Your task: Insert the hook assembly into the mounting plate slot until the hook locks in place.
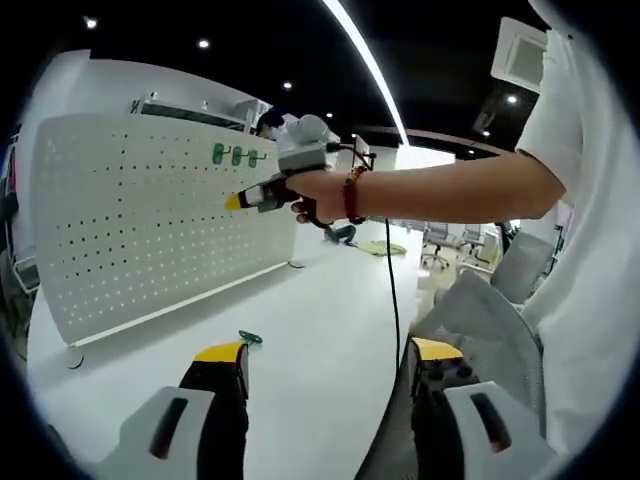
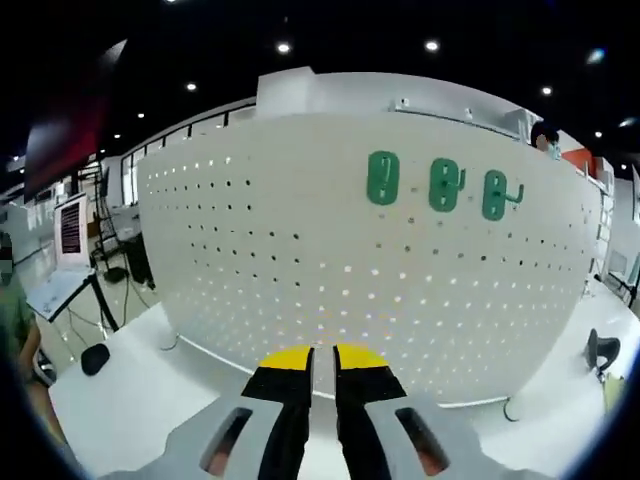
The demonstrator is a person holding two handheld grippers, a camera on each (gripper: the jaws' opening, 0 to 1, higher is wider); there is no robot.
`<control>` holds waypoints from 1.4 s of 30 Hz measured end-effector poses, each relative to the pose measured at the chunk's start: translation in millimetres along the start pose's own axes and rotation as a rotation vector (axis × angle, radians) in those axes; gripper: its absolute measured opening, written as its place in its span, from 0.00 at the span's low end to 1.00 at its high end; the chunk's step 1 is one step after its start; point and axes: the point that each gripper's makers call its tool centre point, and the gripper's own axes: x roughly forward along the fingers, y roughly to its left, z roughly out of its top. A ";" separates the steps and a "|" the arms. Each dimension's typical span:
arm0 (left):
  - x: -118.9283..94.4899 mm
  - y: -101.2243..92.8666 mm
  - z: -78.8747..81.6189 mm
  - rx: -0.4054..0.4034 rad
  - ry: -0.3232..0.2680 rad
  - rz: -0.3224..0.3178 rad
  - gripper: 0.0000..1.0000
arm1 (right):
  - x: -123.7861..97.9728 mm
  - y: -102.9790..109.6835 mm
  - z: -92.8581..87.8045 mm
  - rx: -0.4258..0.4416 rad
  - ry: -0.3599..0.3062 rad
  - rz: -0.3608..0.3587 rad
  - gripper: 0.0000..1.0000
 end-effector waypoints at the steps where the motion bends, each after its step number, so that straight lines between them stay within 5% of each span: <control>1: 0.4 0.0 -0.4 -0.002 0.000 0.001 0.66 | -0.6 1.8 -5.5 -0.005 0.013 0.006 0.07; 28: 2.1 -0.2 -9.0 -0.056 0.001 0.004 0.64 | -7.1 48.7 -128.9 0.042 0.265 0.150 0.12; 42: -1.4 4.3 -11.0 -0.068 0.003 0.008 0.64 | -6.2 65.0 -169.1 0.017 0.374 0.190 0.13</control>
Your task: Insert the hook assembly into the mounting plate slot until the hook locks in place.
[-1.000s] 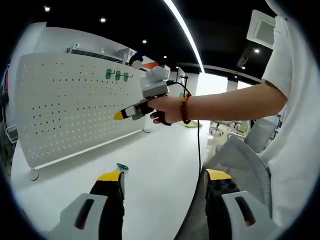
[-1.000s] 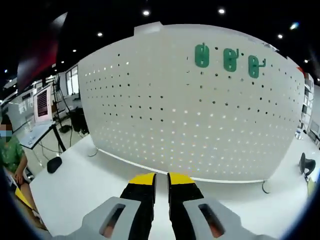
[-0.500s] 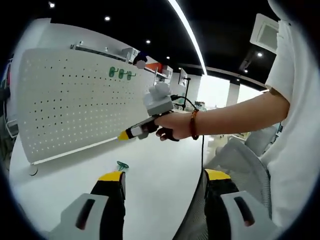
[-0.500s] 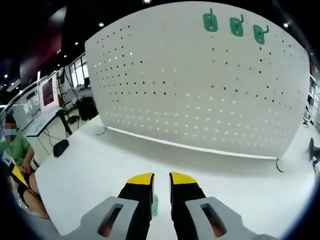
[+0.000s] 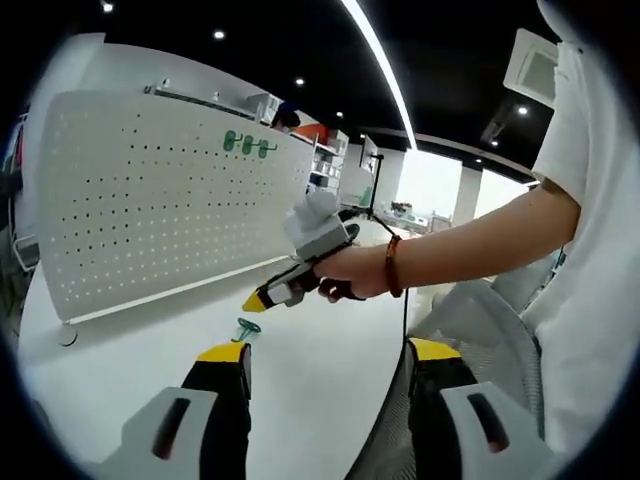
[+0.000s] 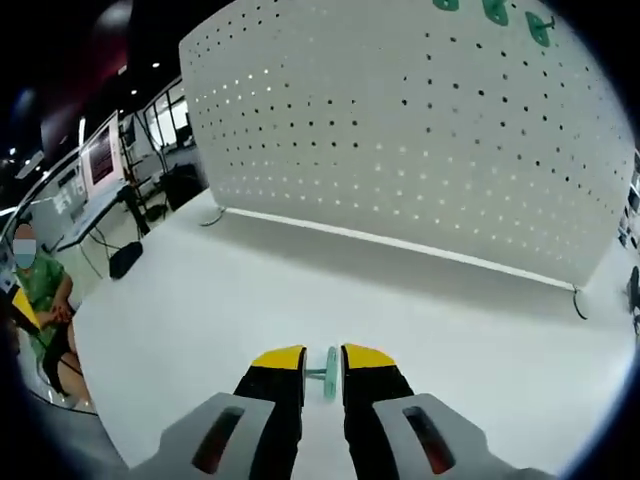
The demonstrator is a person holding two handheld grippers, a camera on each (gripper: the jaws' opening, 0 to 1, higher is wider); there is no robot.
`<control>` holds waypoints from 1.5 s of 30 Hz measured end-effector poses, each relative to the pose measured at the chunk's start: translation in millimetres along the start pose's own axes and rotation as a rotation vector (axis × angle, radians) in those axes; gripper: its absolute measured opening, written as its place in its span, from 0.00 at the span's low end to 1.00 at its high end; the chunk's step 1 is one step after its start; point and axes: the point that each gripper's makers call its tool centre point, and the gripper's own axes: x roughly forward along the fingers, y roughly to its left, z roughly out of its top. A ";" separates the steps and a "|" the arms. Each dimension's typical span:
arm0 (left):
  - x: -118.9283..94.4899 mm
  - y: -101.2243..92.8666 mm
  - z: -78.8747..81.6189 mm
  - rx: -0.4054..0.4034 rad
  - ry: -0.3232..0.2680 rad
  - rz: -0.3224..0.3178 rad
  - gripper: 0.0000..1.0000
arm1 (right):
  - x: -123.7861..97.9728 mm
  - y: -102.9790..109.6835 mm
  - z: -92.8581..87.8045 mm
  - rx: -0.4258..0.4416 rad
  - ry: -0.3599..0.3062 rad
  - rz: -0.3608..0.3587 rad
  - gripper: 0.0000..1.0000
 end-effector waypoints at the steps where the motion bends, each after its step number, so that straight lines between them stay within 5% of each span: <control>1: -0.1 0.0 0.0 0.000 0.001 0.000 0.64 | 1.6 -0.2 -3.6 -0.003 0.015 -0.001 0.13; 25: -4.5 6.2 -3.3 -0.011 0.016 0.023 0.63 | 20.9 -7.5 -33.9 -0.021 0.157 0.001 0.10; 45: -6.2 8.1 1.0 -0.020 -0.001 0.037 0.63 | 18.6 -4.8 -32.6 0.029 0.155 0.017 0.01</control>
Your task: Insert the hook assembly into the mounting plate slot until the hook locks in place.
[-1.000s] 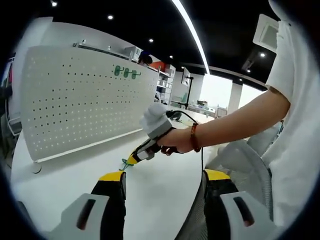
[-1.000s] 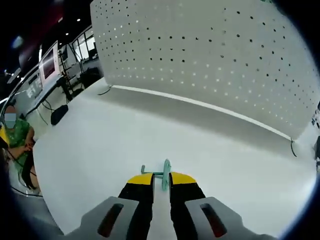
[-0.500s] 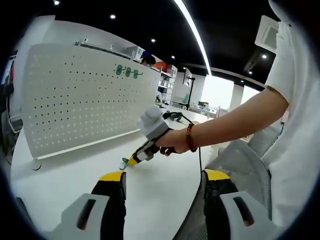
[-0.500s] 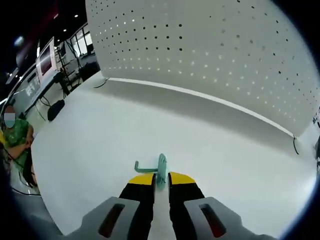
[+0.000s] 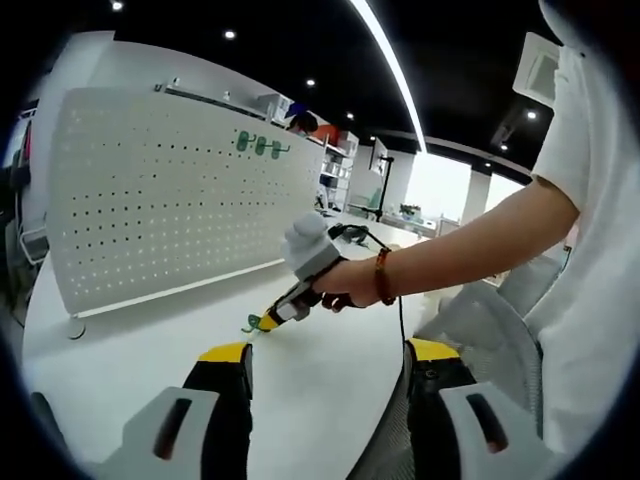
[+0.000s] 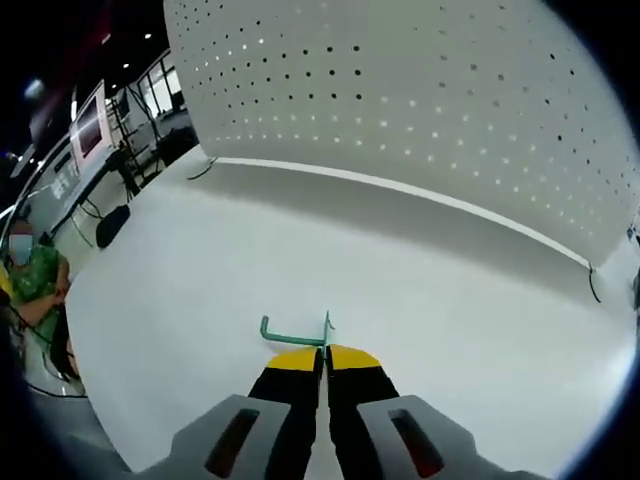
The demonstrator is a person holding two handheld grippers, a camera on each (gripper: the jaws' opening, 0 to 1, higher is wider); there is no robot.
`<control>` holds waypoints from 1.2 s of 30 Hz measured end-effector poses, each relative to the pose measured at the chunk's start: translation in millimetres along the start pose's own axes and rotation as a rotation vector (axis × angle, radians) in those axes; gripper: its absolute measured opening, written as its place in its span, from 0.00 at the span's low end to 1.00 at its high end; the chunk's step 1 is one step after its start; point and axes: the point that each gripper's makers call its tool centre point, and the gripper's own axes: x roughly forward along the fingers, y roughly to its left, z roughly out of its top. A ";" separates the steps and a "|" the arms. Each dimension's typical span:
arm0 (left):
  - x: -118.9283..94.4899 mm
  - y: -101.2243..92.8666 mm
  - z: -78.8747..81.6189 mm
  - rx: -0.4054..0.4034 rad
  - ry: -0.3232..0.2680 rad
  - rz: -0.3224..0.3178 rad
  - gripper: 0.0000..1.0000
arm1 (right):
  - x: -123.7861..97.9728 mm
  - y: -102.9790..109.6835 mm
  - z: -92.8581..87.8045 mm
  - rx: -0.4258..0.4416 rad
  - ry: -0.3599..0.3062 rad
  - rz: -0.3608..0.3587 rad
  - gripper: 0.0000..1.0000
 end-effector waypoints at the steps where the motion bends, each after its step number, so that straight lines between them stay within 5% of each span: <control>1: 0.3 -0.4 0.6 -0.002 -0.002 -0.001 0.63 | -1.3 0.1 0.8 0.000 -0.004 -0.001 0.01; 24: 0.3 -3.7 21.4 -0.005 -0.044 0.055 0.63 | -41.9 7.7 27.1 0.077 -0.193 0.015 0.01; 28: -0.9 -6.9 35.2 0.052 -0.109 0.074 0.63 | -51.0 10.0 31.6 0.077 -0.227 0.020 0.01; 30: -1.0 -11.0 39.1 0.019 -0.133 0.063 0.63 | -54.9 10.4 33.2 0.089 -0.240 0.024 0.01; 36: 4.1 -20.3 30.9 -0.007 -0.061 0.071 0.62 | -68.9 14.1 37.5 0.087 -0.297 0.030 0.01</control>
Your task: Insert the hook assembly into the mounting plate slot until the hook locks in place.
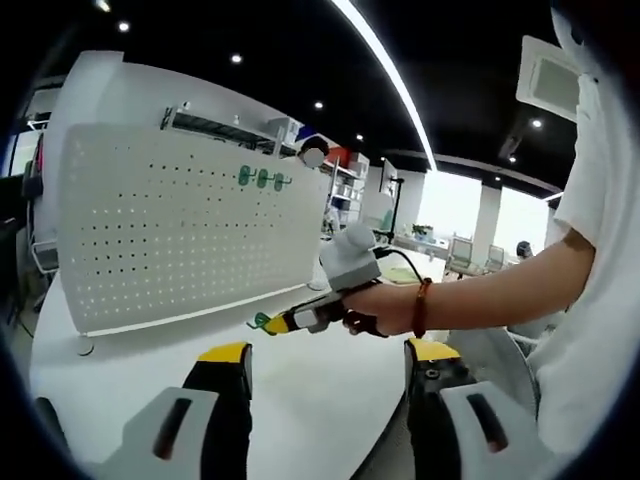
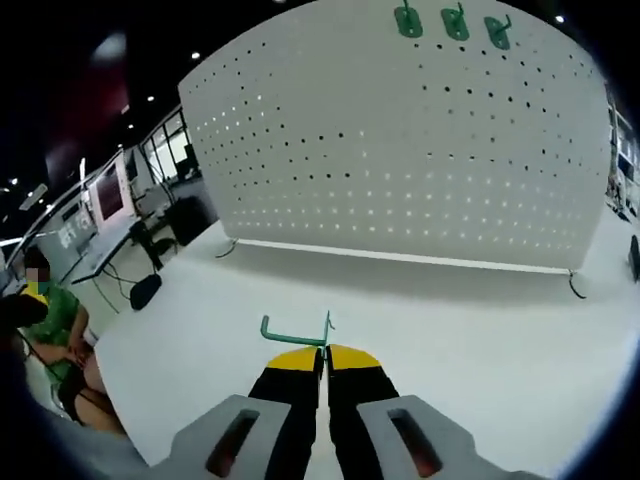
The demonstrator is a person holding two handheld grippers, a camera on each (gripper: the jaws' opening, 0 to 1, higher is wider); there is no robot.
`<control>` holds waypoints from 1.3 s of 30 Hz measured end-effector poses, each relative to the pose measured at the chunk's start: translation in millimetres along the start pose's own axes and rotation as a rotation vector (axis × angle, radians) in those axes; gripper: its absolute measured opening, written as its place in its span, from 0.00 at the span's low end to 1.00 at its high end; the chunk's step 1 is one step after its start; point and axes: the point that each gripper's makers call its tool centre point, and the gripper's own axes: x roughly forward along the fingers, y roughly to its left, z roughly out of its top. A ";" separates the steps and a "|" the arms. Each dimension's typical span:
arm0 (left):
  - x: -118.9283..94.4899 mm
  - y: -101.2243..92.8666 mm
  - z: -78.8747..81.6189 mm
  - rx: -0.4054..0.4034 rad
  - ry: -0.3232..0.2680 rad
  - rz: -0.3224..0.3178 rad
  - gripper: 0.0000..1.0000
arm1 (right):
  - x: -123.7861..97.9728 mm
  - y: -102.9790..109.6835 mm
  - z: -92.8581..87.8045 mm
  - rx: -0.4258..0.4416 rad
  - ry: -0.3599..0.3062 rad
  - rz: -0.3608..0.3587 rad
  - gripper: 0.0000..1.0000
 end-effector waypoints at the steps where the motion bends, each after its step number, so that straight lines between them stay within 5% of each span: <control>1: 1.5 -3.3 -2.4 0.023 0.013 -0.008 0.62 | -2.2 0.6 1.2 0.005 -0.011 0.003 0.01; 11: 9.5 -22.9 7.6 -0.005 -0.008 -0.062 0.61 | -21.3 7.4 15.9 -0.039 -0.092 0.027 0.01; 39: 19.7 -16.9 24.1 -0.150 -0.019 -0.051 0.58 | -76.1 43.1 44.0 -0.073 -0.319 0.117 0.01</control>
